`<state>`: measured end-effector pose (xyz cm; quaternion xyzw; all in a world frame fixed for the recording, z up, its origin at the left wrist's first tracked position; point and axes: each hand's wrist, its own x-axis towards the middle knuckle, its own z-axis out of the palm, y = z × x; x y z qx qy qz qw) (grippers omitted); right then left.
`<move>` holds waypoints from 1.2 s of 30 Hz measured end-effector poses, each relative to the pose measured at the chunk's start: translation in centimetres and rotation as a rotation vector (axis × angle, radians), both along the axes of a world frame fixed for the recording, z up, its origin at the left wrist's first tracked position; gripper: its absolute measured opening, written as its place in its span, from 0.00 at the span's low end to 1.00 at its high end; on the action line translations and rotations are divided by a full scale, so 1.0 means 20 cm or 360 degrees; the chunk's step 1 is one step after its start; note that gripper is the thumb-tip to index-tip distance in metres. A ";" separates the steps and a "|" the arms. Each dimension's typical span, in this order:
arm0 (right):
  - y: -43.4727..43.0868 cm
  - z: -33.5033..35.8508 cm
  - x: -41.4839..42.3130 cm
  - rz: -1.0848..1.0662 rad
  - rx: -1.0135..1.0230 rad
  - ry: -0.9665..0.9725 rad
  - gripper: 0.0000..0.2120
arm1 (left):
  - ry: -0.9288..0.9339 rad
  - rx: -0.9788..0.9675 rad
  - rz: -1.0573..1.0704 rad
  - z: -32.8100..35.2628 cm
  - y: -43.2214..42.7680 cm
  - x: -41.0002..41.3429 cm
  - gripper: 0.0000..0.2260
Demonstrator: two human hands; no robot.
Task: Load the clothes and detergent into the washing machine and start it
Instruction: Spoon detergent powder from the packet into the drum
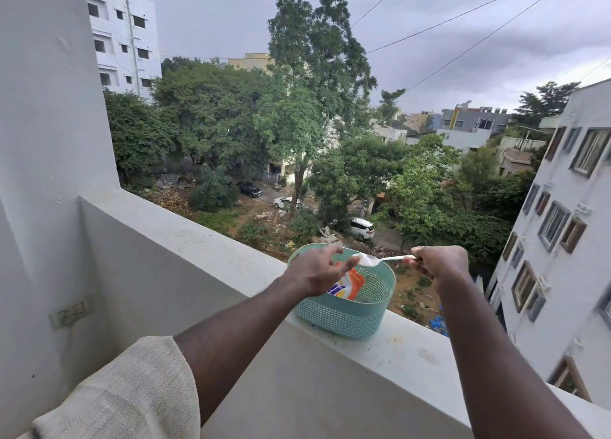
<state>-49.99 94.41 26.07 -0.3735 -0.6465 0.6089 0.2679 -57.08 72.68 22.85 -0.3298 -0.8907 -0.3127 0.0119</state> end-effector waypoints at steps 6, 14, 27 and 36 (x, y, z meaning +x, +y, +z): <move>-0.17 0.12 0.05 0.0197 0.0062 0.0081 0.02 | -0.0658 0.1141 0.0108 0.18 -0.14 -0.02 0.32; -0.94 0.15 0.07 0.0827 -0.0096 0.0188 0.06 | -0.1231 0.1069 0.0163 0.19 -0.86 0.09 0.43; -2.63 -0.23 0.32 0.2068 -0.0255 0.0021 0.04 | -0.1226 0.1336 0.0928 -0.18 -2.70 1.03 0.48; -3.32 -0.75 0.64 0.2689 -0.0024 -0.0304 0.03 | -0.1208 0.1669 0.1355 -0.69 -3.15 1.72 0.48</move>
